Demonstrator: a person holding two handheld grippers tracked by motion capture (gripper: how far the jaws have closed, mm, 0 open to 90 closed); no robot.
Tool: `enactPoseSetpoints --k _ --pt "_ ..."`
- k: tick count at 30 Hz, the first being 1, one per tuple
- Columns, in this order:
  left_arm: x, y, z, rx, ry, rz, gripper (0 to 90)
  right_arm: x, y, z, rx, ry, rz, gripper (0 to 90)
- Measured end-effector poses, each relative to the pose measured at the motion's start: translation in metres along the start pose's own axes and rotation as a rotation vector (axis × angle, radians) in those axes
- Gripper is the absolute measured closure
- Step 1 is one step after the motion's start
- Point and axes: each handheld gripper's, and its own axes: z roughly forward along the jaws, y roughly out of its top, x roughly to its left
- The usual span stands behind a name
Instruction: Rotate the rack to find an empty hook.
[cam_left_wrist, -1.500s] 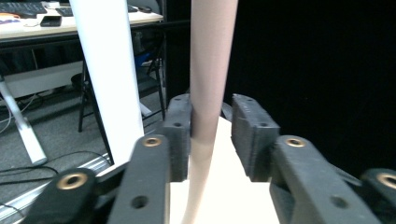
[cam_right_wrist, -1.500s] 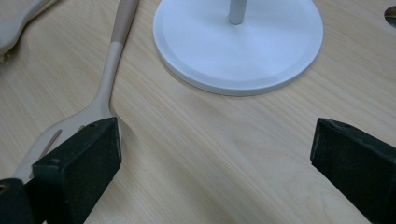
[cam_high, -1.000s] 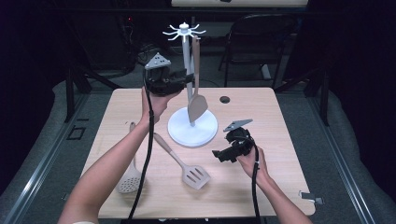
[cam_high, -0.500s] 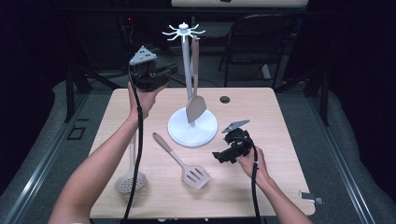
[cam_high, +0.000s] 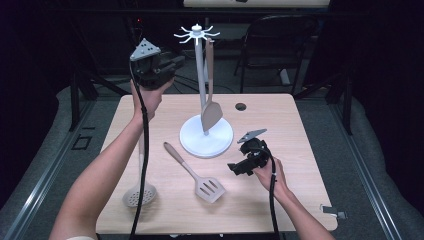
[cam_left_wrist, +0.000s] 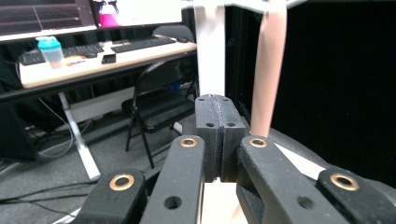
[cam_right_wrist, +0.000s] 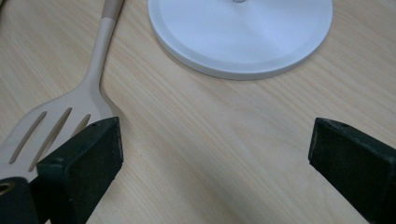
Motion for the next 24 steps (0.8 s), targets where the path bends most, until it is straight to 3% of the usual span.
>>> enactPoseSetpoints --k 3,7,16,24 --pt "0.002 0.006 0.0 -0.013 0.012 0.002 89.9 -0.001 -0.002 0.0 -0.003 -0.001 0.007 2.7" --pt "0.005 0.013 0.0 -0.033 -0.007 -0.027 89.9 -0.001 -0.001 -0.001 -0.007 -0.006 0.005 2.9" --pt "-0.006 0.023 -0.003 -0.056 -0.041 0.005 89.9 0.0 -0.001 -0.002 0.001 -0.011 -0.003 3.1" --pt "-0.005 0.03 -0.001 -0.055 -0.021 0.009 89.9 0.001 -0.001 -0.001 -0.004 -0.01 -0.004 3.2"
